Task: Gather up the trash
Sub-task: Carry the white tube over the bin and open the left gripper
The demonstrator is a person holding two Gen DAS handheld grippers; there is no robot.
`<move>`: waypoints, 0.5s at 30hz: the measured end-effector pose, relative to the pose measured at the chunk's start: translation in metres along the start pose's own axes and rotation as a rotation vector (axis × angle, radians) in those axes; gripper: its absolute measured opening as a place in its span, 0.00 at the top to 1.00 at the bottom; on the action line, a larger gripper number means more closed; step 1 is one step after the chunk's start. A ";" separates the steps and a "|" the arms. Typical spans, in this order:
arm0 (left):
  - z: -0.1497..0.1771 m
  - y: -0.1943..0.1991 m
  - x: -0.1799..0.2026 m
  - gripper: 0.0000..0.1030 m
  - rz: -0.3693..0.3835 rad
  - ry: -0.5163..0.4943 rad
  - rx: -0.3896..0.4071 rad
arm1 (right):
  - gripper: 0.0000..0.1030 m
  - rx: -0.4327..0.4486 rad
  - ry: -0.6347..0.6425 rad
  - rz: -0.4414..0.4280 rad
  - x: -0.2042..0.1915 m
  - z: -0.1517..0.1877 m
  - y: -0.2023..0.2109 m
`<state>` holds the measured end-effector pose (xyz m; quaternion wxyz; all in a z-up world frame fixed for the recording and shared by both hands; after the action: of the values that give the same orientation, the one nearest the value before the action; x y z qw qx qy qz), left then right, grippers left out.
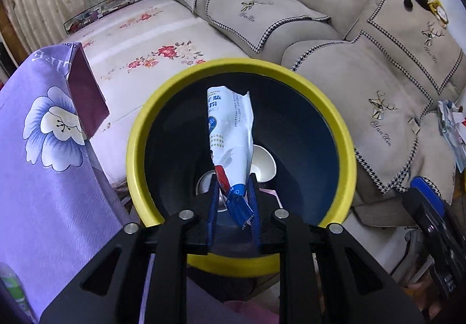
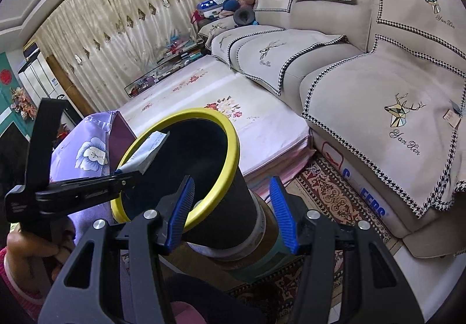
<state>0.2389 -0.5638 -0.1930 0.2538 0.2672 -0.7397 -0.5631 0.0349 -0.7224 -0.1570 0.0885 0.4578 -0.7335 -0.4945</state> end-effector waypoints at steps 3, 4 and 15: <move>-0.002 -0.006 -0.005 0.60 -0.007 0.004 -0.009 | 0.50 -0.003 0.003 0.000 -0.002 0.000 -0.001; -0.002 -0.007 -0.006 0.51 -0.007 0.006 -0.013 | 0.50 -0.004 0.006 0.000 -0.004 0.000 0.000; 0.062 0.084 -0.038 0.28 0.009 0.050 0.178 | 0.50 0.010 0.035 0.000 -0.021 0.003 0.014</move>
<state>0.2154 -0.4763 -0.1289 0.2498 0.2992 -0.7816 -0.4870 0.0371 -0.7030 -0.1408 0.0989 0.4668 -0.7342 -0.4829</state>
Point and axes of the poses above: each gripper's, at about its wrist camera, not at the fingertips, and y roughly against the way its jaws point, x to its right, z to its underside, the point moved 4 cm from there along -y, roughly the way its jaws point, and after that the axes turned 13 degrees about -x, right-handed, at the moved point
